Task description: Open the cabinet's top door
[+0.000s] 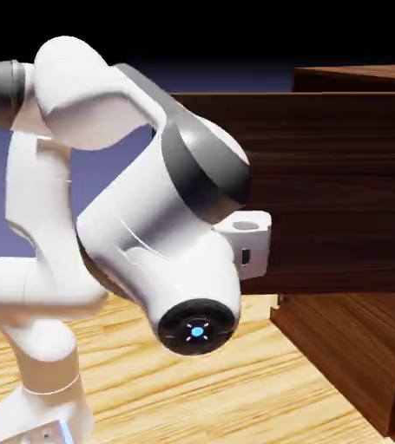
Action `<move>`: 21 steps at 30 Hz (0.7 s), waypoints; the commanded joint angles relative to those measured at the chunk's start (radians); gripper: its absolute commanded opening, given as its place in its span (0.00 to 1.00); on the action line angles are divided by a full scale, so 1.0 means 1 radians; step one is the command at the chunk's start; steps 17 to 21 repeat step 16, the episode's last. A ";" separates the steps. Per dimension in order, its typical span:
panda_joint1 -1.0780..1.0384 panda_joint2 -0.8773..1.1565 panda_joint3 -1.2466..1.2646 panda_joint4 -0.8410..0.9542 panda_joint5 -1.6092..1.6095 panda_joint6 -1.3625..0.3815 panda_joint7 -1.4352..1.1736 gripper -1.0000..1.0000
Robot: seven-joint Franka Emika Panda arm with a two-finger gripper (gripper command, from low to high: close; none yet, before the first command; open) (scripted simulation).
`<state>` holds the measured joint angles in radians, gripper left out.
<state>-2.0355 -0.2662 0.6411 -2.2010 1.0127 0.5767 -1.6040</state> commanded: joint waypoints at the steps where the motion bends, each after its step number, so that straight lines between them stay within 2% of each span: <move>1: 0.001 0.036 0.008 0.030 -0.019 0.004 0.001 0.00; 15: 0.105 0.541 0.080 0.492 -0.231 -0.013 0.140 0.00; 21: 0.109 0.551 0.080 0.501 -0.234 -0.015 0.145 0.00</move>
